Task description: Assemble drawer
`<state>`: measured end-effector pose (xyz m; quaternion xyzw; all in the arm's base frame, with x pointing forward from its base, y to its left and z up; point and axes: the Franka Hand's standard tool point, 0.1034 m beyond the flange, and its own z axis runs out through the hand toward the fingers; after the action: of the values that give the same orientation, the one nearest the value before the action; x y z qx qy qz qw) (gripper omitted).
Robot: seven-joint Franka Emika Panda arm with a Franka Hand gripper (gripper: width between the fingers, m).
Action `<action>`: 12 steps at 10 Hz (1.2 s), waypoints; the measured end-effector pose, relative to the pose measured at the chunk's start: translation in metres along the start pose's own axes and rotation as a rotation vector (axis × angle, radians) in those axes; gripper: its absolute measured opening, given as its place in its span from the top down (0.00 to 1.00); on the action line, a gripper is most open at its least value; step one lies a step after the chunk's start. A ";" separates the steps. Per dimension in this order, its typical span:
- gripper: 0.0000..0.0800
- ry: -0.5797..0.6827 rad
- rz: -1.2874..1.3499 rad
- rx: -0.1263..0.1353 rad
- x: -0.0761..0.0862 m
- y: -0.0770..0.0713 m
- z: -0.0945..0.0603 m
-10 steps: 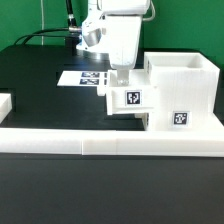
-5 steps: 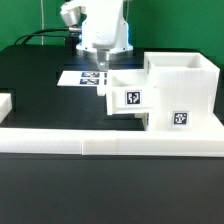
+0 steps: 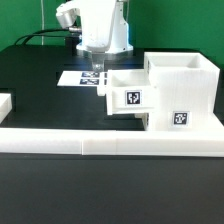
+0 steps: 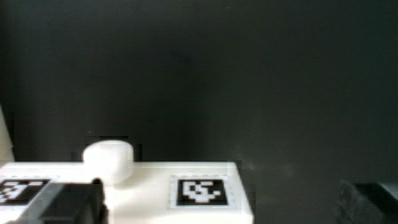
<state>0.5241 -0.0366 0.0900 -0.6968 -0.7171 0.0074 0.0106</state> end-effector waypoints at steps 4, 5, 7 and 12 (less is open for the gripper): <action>0.19 0.184 0.005 0.021 -0.032 -0.002 0.021; 0.19 0.196 0.018 0.026 -0.034 -0.003 0.025; 0.19 0.198 0.044 0.036 -0.020 -0.005 0.028; 0.19 0.181 0.178 0.038 0.015 0.005 0.025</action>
Offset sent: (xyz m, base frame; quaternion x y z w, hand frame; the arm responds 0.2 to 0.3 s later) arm 0.0023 0.0132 -0.0146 0.0028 0.2163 0.0021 0.9763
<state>0.5278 -0.0215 0.0649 -0.7553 -0.6481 -0.0411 0.0877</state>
